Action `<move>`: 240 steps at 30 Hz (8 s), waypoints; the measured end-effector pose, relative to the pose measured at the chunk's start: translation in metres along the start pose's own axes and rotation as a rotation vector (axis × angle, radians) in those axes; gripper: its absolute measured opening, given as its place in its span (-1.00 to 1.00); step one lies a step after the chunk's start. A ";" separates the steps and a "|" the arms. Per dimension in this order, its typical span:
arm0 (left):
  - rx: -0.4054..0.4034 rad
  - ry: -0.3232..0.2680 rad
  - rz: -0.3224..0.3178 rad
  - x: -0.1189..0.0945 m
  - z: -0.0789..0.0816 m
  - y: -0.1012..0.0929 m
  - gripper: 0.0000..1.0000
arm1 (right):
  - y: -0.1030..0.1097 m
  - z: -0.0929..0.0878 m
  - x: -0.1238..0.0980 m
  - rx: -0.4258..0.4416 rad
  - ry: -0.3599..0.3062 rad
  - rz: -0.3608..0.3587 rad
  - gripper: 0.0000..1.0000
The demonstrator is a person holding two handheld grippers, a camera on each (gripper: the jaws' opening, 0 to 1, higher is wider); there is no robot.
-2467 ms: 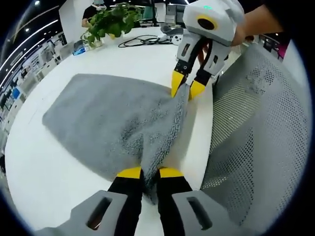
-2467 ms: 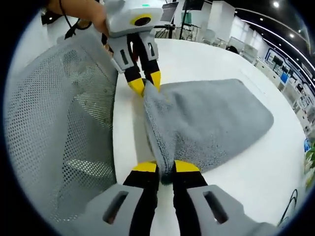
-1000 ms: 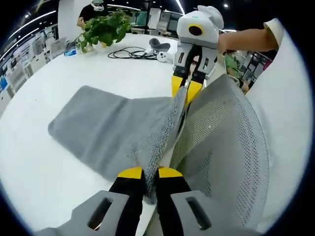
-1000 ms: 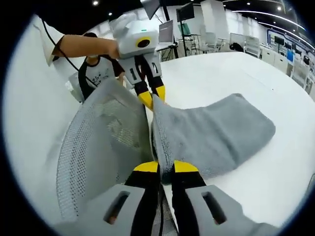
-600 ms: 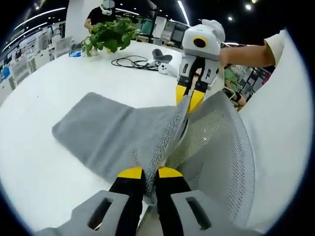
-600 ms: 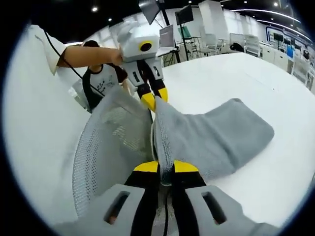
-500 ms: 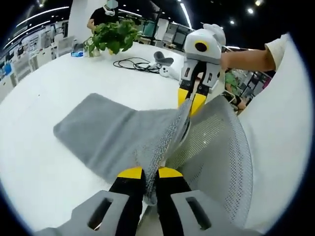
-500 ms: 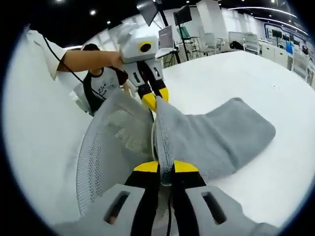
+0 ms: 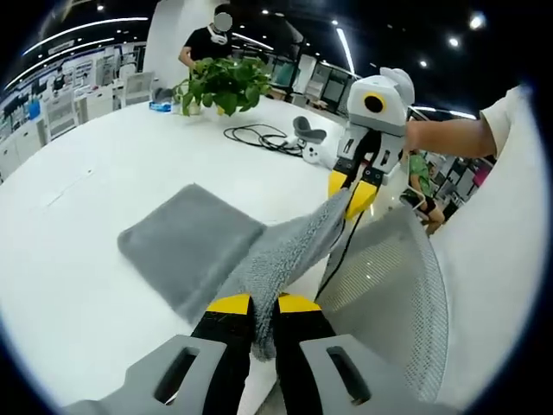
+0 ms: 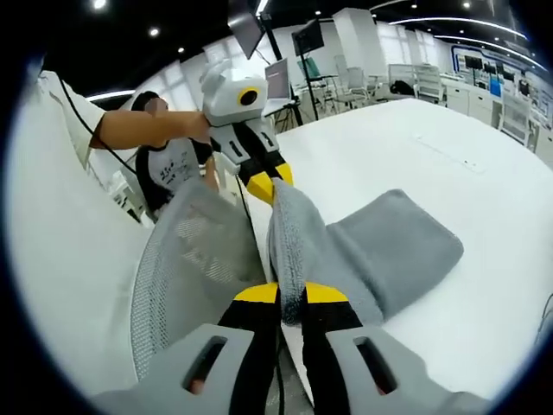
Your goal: Fold the towel on the table until its edges align and the towel forms a compact rectangular stack.
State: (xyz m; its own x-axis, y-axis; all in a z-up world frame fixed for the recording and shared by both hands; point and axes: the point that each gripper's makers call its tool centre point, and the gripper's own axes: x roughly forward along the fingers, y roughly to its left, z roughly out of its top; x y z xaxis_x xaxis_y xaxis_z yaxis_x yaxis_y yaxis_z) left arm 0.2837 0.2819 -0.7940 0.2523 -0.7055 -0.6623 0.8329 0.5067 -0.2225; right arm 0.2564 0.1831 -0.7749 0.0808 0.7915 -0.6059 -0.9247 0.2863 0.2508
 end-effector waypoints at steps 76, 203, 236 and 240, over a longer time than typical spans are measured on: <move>-0.126 -0.246 0.069 -0.014 0.041 0.034 -0.81 | -0.040 0.050 -0.011 0.008 -0.186 -0.119 -0.87; 0.045 0.010 0.323 0.091 0.012 0.163 -0.21 | -0.172 -0.011 0.085 -0.028 0.015 -0.361 -0.06; 0.061 0.010 0.535 0.072 0.019 0.187 -0.15 | -0.181 -0.017 0.058 0.070 -0.034 -0.411 0.01; 0.078 -0.001 0.533 0.065 0.025 0.183 -0.20 | -0.179 -0.014 0.053 0.055 -0.044 -0.413 0.02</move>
State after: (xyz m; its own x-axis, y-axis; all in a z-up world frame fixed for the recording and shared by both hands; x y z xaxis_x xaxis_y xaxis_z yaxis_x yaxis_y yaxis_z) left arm 0.4646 0.3162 -0.8601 0.6505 -0.3609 -0.6682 0.6232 0.7566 0.1981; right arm 0.4214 0.1664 -0.8627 0.4573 0.6261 -0.6316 -0.7902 0.6119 0.0345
